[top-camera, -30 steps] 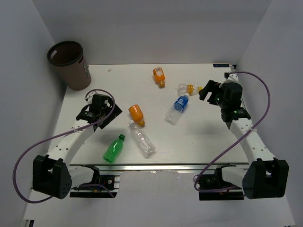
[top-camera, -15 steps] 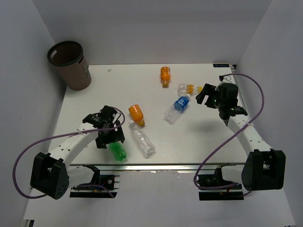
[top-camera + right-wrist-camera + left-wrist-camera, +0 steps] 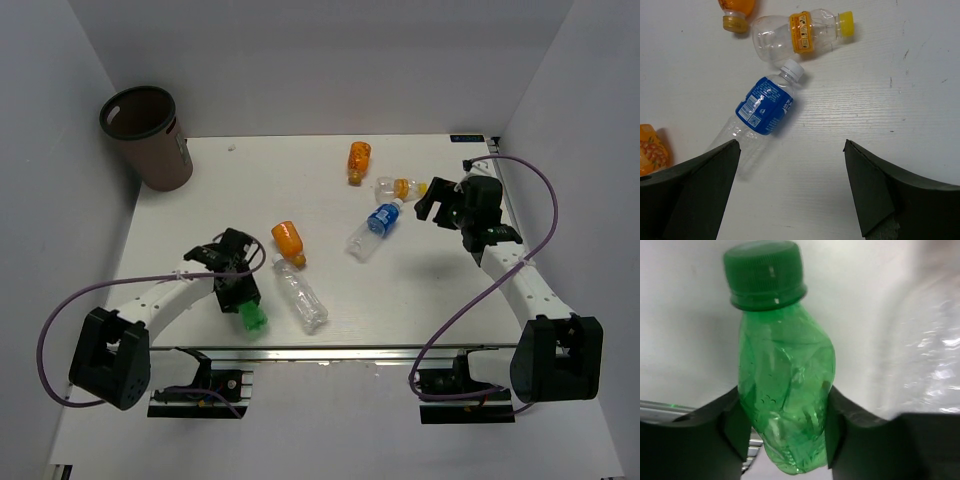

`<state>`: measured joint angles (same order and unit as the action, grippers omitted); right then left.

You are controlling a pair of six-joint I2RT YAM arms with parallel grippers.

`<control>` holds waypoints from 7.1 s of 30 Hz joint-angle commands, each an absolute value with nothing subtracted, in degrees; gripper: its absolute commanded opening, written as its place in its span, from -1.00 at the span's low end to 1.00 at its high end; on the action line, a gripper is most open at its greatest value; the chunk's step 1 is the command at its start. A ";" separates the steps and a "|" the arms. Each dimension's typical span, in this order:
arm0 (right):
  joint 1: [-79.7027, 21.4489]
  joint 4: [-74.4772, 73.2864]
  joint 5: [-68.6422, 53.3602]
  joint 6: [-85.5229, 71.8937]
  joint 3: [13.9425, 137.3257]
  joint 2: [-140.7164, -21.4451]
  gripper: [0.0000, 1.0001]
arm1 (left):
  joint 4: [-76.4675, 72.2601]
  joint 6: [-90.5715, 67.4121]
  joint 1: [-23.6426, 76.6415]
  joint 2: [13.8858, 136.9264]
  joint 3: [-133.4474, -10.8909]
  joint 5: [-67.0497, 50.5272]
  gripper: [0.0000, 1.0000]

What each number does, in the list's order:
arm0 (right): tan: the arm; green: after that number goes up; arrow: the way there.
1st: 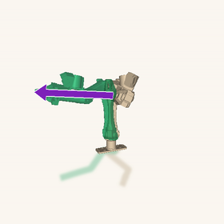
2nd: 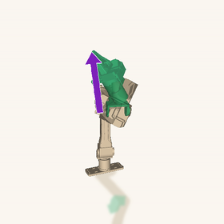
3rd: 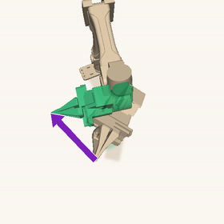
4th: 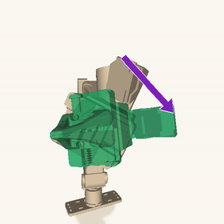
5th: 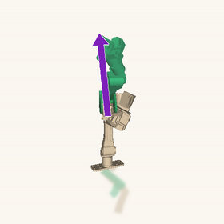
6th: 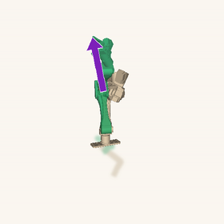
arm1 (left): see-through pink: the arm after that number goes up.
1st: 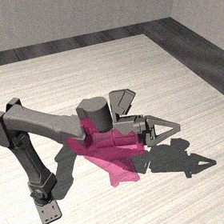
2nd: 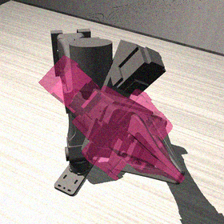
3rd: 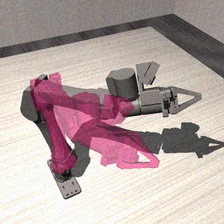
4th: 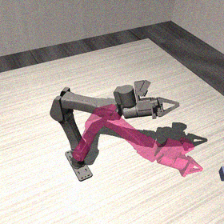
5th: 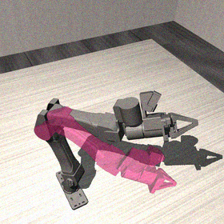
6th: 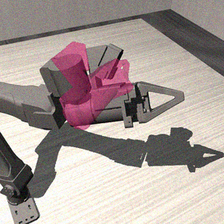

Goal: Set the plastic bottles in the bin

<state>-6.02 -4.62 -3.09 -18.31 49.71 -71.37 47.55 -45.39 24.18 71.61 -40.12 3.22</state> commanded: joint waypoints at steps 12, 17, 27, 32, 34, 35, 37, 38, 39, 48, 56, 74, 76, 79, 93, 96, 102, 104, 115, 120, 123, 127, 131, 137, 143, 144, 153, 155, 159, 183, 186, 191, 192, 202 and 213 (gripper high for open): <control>-5.98 2.19 -9.05 -11.08 49.57 -69.26 0.79 | 36.38 -39.55 14.53 87.73 -91.88 26.93 -0.38; -5.89 5.26 -9.40 -10.11 46.59 -66.80 0.79 | 35.33 -33.14 3.09 106.06 -126.60 26.00 -0.41; -5.89 5.72 -15.03 -11.07 46.23 -66.62 0.79 | 19.58 -36.29 -11.68 121.27 -137.34 29.88 -0.23; -5.89 5.54 -14.59 -11.07 46.41 -66.80 0.79 | 17.93 -36.03 -12.83 122.70 -137.29 26.99 0.86; -5.98 5.36 -14.94 -11.07 46.76 -67.15 0.79 | 18.37 -36.38 -12.83 119.98 -133.87 24.80 0.96; -5.98 5.36 -15.12 -11.07 46.84 -67.32 0.79 | 18.72 -36.30 -12.83 118.84 -132.81 23.05 0.96; -5.89 5.36 -15.90 -11.25 46.93 -67.85 0.79 | 20.20 -36.47 -12.57 115.33 -129.39 20.05 0.96; -5.89 5.62 -16.34 -11.51 46.85 -68.03 0.79 | 21.17 -36.30 -12.13 114.01 -128.16 19.00 0.96; -5.89 5.80 -16.61 -11.60 46.85 -68.38 0.79 | 22.31 -36.30 -10.74 111.12 -126.75 18.81 0.96; -6.06 4.13 -16.70 -13.27 47.73 -69.70 0.79 | 25.23 -37.60 11.39 91.77 -89.07 23.38 0.96; -6.06 4.30 -14.06 -13.36 47.73 -71.10 0.79 | 30.23 -42.01 25.30 92.10 -70.67 18.37 0.96; -5.98 4.66 -14.68 -13.62 47.64 -73.39 0.79 | 26.27 -43.68 30.23 103.98 -73.37 19.23 0.37; -5.98 4.75 -14.85 -13.71 47.64 -73.56 0.79 | 26.72 -42.72 30.23 103.36 -75.14 21.09 0.21; -6.06 5.01 -16.25 -13.80 47.72 -74.00 0.79 | 27.59 -41.58 30.15 103.36 -80.23 20.74 -0.10; -6.06 10.10 -19.69 -11.78 44.48 -70.23 0.79 | 23.22 -37.10 -0.61 105.99 -112.57 27.84 -0.14; -6.06 10.37 -19.42 -11.43 44.56 -70.57 0.79 | 19.18 -35.35 -4.65 107.22 -115.04 31.63 -0.02; -6.06 9.32 -19.34 -10.81 45.61 -72.33 0.79 | 21.00 -35.07 -8.70 116.61 -126.63 37.88 0.08; -6.07 9.32 -19.42 -10.64 45.88 -72.51 0.79 | 22.67 -35.33 -9.92 120.04 -133.98 38.40 0.36; -8.52 6.86 -23.20 -7.65 47.11 -70.49 0.79 | 23.72 -35.86 -8.79 113.83 -127.71 29.88 0.96; -18.77 4.06 -19.36 -2.47 47.37 -68.82 0.79 | 32.34 -36.47 -3.79 108.73 -122.46 29.80 0.97; -28.34 2.38 -13.12 -0.35 48.42 -69.26 0.79 | 29.20 -35.86 3.50 100.66 -107.80 30.32 0.96; -38.91 2.81 -10.65 -1.84 47.46 -71.01 0.79 | 20.05 -37.00 14.30 90.10 -86.35 30.68 0.96; -51.21 3.34 -3.35 -5.18 47.37 -74.61 0.79 | 17.06 -42.71 18.71 83.42 -72.27 25.06 0.96; -57.99 4.12 1.41 -8.61 47.46 -81.03 0.79 | 19.07 -46.05 23.73 74.81 -61.01 26.27 0.96; -63.01 4.75 2.02 -10.10 49.48 -88.41 0.79 | 22.14 -47.28 23.99 69.96 -55.99 29.79 0.96; -63.28 4.92 1.67 -10.80 49.66 -89.20 0.79 | 22.67 -47.20 23.99 69.79 -55.90 30.75 0.96; -63.81 4.92 8.87 -14.24 50.36 -94.57 0.41 | 23.03 -47.11 23.99 68.91 -53.35 26.20 0.96; -63.81 6.67 8.88 -13.89 49.84 -93.35 0.05 | 21.45 -46.76 23.99 68.82 -52.56 22.17 0.96; -63.81 12.03 9.49 -13.10 48.34 -88.96 -0.08 | 17.58 -47.46 24.08 69.69 -51.24 13.90 0.96; -59.34 14.77 15.47 -11.07 52.67 -83.94 0.79 | 21.72 -37.89 20.95 78.56 -73.80 27.41 -0.44; -56.27 13.10 18.27 -12.82 50.19 -80.69 0.79 | 18.91 -36.74 10.58 82.77 -83.47 26.91 -0.41; -46.08 5.82 17.50 -22.13 47.82 -77.44 0.79 | 12.50 -33.06 0.45 90.78 -98.41 39.84 -0.41; -43.10 5.63 17.14 -22.41 47.29 -76.91 0.79 | 9.70 -32.09 0.09 91.92 -99.74 43.03 -0.41; -37.18 1.85 21.88 -23.73 45.18 -75.32 0.79 | -11.67 -19.00 -7.03 108.18 -114.84 66.60 -0.35; -35.95 3.78 21.01 -26.72 42.54 -75.67 0.79 | -30.18 -2.74 -5.28 123.59 -127.90 77.52 0.45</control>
